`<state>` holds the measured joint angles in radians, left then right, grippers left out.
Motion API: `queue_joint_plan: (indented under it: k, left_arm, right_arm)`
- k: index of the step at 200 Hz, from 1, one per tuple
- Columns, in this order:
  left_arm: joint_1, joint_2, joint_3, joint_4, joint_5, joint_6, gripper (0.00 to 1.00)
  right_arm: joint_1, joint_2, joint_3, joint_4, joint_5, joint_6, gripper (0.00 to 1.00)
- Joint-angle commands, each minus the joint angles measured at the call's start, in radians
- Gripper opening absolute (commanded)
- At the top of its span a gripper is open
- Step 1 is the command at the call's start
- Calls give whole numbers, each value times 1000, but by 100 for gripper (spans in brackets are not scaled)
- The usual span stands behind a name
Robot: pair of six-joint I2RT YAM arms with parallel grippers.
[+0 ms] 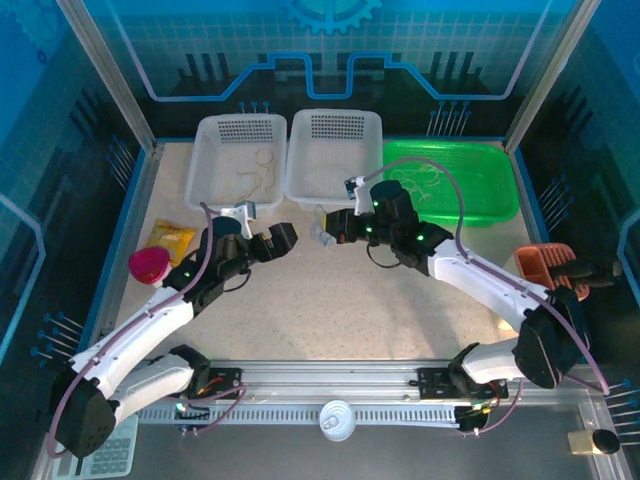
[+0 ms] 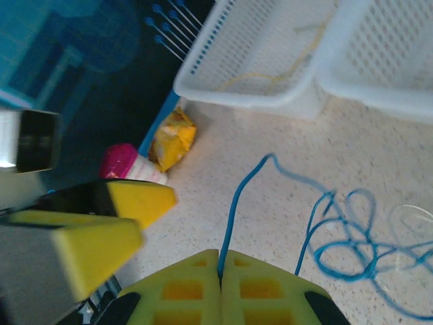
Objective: Untangle the cables
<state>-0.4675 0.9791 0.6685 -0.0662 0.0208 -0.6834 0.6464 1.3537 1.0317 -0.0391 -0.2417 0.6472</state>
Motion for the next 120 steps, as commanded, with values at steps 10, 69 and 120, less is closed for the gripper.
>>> queue_joint_plan:
  k: [10, 69, 120]
  left_arm:
    - [7, 15, 17, 62, 51, -24, 99]
    - [9, 45, 50, 119, 219, 84, 85]
    - [8, 108, 90, 132, 337, 167, 77]
  right_arm:
    - [-28, -39, 10, -95, -46, -144, 0]
    - [-118, -99, 30, -177, -166, -305, 0]
    - [-188, -126, 27, -192, -336, -371, 0]
